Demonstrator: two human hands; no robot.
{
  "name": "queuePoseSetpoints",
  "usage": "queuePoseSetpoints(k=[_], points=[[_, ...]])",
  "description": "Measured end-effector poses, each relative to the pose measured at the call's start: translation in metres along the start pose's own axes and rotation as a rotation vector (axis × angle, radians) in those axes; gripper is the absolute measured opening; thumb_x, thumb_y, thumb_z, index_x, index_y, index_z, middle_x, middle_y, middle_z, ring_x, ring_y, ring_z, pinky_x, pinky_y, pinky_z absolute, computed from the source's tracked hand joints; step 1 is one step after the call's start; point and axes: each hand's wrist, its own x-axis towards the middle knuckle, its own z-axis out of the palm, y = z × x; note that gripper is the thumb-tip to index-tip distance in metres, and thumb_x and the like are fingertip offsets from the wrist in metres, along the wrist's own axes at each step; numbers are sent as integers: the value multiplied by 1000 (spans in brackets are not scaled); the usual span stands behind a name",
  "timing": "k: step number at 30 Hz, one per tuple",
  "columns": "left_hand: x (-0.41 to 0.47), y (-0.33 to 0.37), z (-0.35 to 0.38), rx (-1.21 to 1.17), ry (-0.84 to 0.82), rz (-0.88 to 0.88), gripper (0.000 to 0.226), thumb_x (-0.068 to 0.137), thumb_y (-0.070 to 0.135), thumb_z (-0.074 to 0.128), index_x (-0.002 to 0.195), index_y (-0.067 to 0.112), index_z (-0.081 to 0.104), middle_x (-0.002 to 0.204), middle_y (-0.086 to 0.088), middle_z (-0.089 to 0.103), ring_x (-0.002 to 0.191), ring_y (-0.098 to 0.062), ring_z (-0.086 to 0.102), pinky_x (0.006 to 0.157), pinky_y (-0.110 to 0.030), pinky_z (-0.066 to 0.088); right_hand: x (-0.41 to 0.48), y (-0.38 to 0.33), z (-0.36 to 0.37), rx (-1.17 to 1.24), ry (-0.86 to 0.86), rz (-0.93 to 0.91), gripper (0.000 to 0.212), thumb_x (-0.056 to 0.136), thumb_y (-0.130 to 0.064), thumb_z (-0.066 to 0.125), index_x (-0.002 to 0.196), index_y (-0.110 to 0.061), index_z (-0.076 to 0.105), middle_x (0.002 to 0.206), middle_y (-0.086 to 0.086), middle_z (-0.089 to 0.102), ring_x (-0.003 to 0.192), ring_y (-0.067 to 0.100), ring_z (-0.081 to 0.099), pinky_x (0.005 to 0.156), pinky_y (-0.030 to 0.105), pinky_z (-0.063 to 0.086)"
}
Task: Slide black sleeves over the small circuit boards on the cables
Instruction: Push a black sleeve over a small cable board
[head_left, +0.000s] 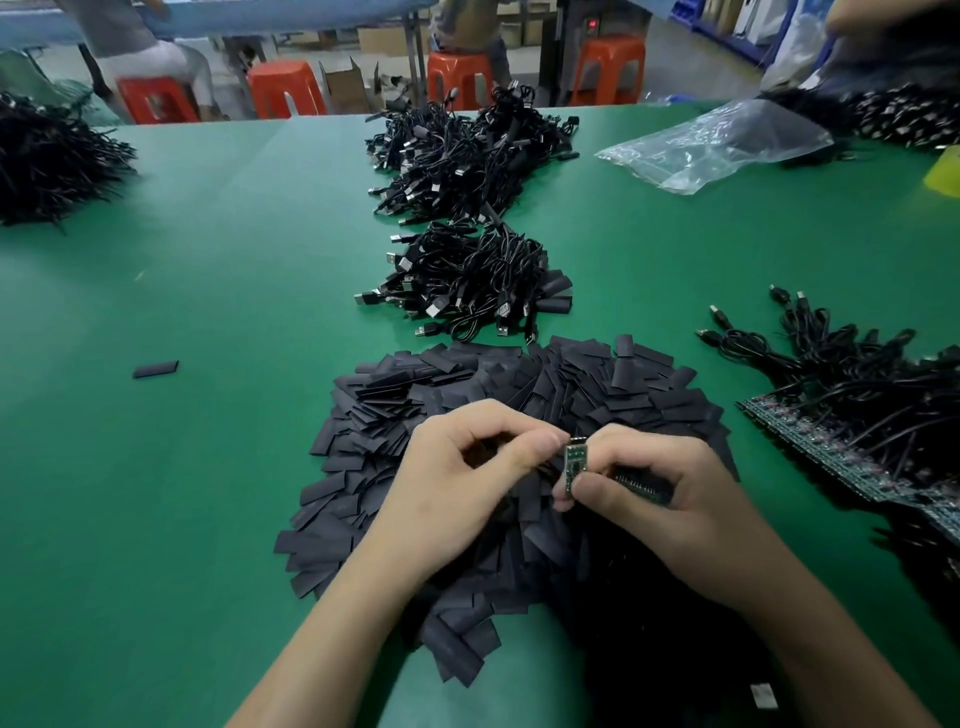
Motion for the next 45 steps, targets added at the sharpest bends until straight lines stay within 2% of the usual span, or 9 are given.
queuePoseSetpoints(k=[6,10,14,17,23,27,32,39,45], points=[[0,-7,-11,527,-66,-140,21,85,57,72,85,37,76,70,15,68,68,-6,62,66,-28,51,0,-10,0,970,-31,-39,18,98,-31,65,96,-14,71,80,7,73,55,16,68,54,21,53],[-2,-4,-3,733,-65,-112,43,69,78,71,87,39,70,70,22,67,73,1,61,72,-24,49,1,-17,-13,1690,-95,-34,23,108,-15,46,110,4,60,92,20,68,64,27,70,62,35,56],[-2,-3,-1,765,-67,-126,42,69,72,77,94,39,70,74,25,67,76,4,61,76,-24,50,1,-28,-26,1146,362,16,24,105,-29,43,90,-20,60,63,-9,49,42,4,30,39,17,32],[-1,-2,-4,650,-68,-148,29,73,56,85,92,38,73,72,27,68,70,4,62,73,-22,51,3,-32,-39,589,566,-56,35,107,-24,35,81,-29,59,59,-13,39,44,4,27,40,18,25],[1,-6,-10,456,-114,-75,18,83,34,84,99,39,79,74,19,68,70,-7,63,72,-26,51,3,-22,-4,-627,343,72,26,105,-39,39,83,-29,50,62,-10,48,61,3,50,52,23,32],[2,-7,-17,229,-92,-42,35,82,26,86,112,39,74,74,10,70,64,-4,60,70,-17,49,4,-11,17,-483,178,238,30,96,-52,52,83,-25,52,65,-17,53,61,6,50,56,23,33],[1,-7,-9,-16,-92,-67,24,79,11,86,96,23,75,71,0,70,60,-8,61,63,-21,48,7,-7,17,-161,100,251,23,98,-26,68,78,-17,61,63,-15,53,59,-5,50,59,11,37],[-4,-7,2,310,28,191,34,72,33,92,102,22,80,87,11,74,78,-8,68,72,-17,52,9,0,22,-20,203,271,26,96,-13,69,71,-20,64,61,-15,58,59,-5,54,60,10,42],[0,-11,-4,281,109,162,24,75,26,89,98,24,82,90,17,73,87,-4,68,76,-16,51,7,0,16,-158,198,273,32,99,-46,47,81,-25,64,66,-1,55,59,8,48,62,28,39]])
